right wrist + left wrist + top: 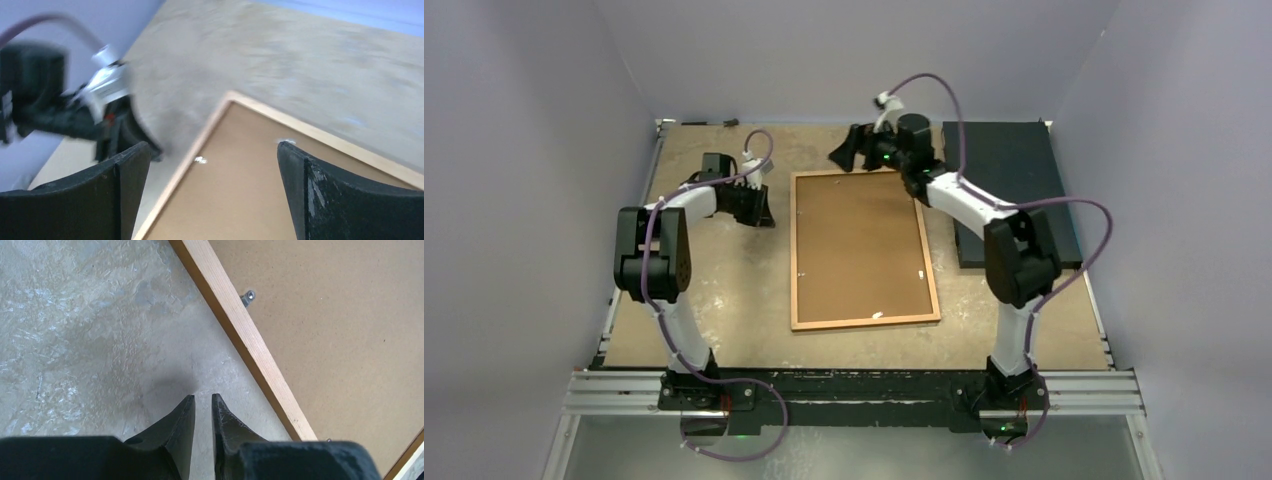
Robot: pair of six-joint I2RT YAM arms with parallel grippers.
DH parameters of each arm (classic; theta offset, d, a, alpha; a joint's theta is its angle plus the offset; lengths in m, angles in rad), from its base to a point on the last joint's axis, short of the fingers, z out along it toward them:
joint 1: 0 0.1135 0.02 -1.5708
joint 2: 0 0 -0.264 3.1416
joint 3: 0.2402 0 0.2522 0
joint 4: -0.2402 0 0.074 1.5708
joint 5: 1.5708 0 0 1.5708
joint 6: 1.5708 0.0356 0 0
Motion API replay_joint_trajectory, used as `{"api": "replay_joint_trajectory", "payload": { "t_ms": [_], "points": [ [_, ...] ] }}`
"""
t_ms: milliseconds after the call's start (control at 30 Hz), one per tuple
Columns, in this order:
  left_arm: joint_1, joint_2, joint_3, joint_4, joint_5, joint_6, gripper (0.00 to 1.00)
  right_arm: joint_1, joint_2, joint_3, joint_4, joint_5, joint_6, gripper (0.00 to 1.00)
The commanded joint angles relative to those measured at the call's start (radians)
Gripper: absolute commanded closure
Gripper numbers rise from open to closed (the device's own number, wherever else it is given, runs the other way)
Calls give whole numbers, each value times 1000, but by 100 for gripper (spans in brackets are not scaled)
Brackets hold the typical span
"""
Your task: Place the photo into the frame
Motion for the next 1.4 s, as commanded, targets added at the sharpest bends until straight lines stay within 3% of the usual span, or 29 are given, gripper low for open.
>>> {"api": "replay_joint_trajectory", "payload": {
  "t_ms": [0,167,467,800,1067,1367],
  "points": [
    [-8,-54,18,-40,-14,118,83,-87,-92,-154,-80,366,134,1],
    [-51,-58,-36,-53,-72,240,85,-136,-94,-186,-181,487,137,1],
    [-116,-138,-189,-59,-104,408,88,-179,-34,-192,-217,555,172,1],
    [-189,-163,-226,-58,-134,461,90,-186,30,-176,-233,587,171,1],
    [-210,-167,-231,-141,-88,579,93,-178,138,-70,-197,430,154,1],
    [-216,-174,-243,-236,-80,670,92,-28,342,322,-264,155,152,1]
  ]
}}
